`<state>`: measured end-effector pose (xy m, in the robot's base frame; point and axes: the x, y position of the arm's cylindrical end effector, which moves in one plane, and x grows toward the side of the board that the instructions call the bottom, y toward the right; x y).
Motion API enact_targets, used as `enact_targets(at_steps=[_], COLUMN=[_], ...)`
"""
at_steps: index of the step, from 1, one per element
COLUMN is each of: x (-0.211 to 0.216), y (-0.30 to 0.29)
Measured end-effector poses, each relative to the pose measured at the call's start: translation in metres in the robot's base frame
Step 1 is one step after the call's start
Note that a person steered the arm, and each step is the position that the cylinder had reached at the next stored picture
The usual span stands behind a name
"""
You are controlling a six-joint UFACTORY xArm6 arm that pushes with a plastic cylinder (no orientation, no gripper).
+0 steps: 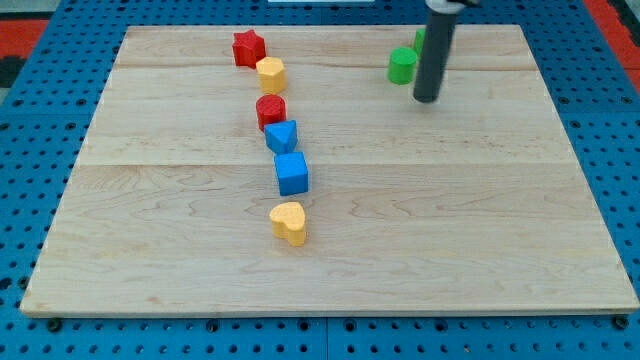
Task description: Nudge yellow heart left a bit
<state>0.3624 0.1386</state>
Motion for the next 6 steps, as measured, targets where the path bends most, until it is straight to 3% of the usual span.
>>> enact_targets(at_steps=[2,3,5,6], x=[0.132,0.161,0.134,0.096], y=[-0.022,-0.084,-0.189,-0.178])
